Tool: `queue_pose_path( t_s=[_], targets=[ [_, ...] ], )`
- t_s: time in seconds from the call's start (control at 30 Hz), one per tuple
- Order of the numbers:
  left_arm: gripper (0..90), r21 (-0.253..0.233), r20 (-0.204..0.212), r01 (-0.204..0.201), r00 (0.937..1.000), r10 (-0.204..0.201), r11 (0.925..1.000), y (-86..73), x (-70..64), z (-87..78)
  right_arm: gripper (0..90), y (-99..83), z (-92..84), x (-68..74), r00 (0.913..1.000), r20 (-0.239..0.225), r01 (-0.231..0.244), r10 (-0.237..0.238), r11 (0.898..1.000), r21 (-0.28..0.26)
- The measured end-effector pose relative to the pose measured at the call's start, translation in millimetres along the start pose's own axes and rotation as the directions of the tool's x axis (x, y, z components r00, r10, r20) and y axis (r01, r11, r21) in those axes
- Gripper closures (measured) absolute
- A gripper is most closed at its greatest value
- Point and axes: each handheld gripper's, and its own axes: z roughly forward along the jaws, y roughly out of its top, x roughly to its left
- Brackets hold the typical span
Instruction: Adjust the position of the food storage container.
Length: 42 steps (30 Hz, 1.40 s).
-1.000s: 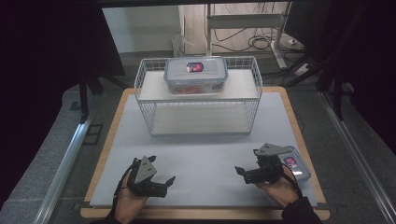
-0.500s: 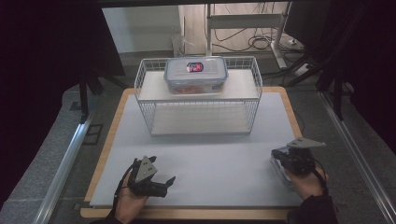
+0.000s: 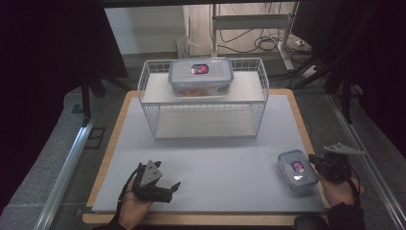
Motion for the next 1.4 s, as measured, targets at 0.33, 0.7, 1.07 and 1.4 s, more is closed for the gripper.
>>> queue_pose_path(
  t_s=[0.33,0.7,1.07,1.4],
  targets=[
    [3.5,0.023,0.013,-0.021,0.9997,0.020,0.9995,0.0,-2.6,3.7,89.7,-10.8,9.3,-9.4,0.9988,0.002,-0.049,0.049,0.995,0.091],
    [3.5,0.025,0.018,-0.028,0.9994,0.028,0.9993,0.8,-4.7,5.3,89.7,-3.9,15.1,19.7,0.9966,-0.083,0.002,0.007,0.995,0.099],
    [3.5,0.029,0.023,-0.035,0.9991,0.035,0.9990,1.3,-5.8,6.2,89.7,7.4,27.9,65.4,0.9789,-0.192,0.093,-0.071,0.990,0.109],
    [3.5,0.028,0.029,-0.040,0.9988,0.039,0.9988,1.7,-7.9,6.8,89.7,17.4,41.4,108.9,0.9445,-0.286,0.193,-0.163,0.978,0.083]
  ],
)
